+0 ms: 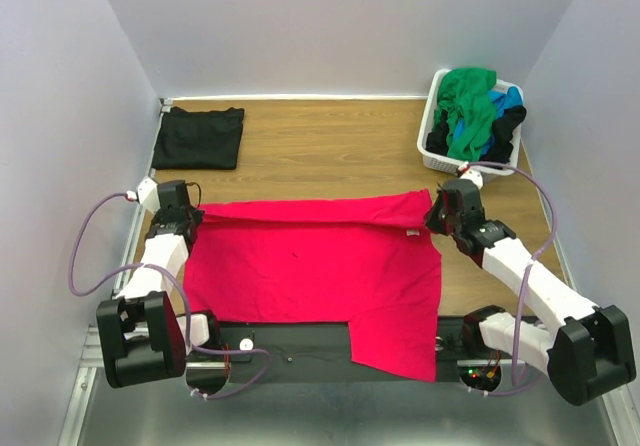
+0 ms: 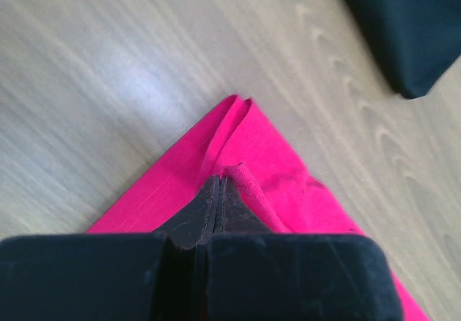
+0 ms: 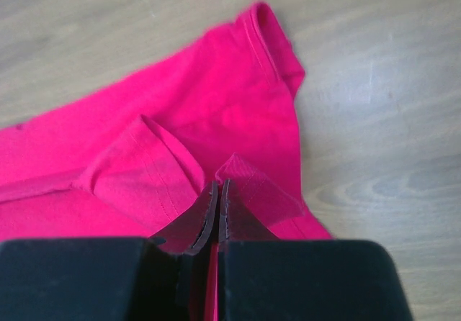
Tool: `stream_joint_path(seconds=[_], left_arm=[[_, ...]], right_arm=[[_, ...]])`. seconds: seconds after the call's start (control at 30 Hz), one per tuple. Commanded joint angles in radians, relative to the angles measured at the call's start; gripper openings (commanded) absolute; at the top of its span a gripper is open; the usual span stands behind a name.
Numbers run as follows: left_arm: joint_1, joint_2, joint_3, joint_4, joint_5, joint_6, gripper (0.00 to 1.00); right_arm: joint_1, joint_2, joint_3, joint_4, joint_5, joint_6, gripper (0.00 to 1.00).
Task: Fold and stack the t-shirts
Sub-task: Fold the tshirt
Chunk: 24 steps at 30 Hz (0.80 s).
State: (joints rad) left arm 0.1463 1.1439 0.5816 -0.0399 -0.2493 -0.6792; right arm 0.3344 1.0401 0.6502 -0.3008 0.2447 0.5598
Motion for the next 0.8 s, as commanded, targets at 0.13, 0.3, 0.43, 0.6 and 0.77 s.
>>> stream_joint_path(seconds=[0.13,0.3,0.43,0.6,0.77], left_arm=[[0.006,0.011,-0.066,-0.003,-0.031,-0.043,0.03],[0.009,-0.044,-0.080,-0.063,-0.060,-0.092,0.91],[0.007,-0.130,-0.045,-0.148,-0.094,-0.132,0.99],[0.007,-0.177,0.041,-0.232,-0.099,-0.168,0.99],[0.004,-0.130,0.156,-0.227,0.008,-0.114,0.99]], right_arm=[[0.003,-0.026,-0.118,-0.004,-0.068,0.089,0.01],[0.003,-0.078,-0.175,-0.012,-0.149,0.112,0.39],[0.003,-0.156,-0.163,-0.050,-0.185,0.123,0.78],[0.003,-0.105,-0.043,-0.060,-0.165,0.057,1.00],[0.003,0.116,0.109,-0.047,-0.174,-0.003,1.00]])
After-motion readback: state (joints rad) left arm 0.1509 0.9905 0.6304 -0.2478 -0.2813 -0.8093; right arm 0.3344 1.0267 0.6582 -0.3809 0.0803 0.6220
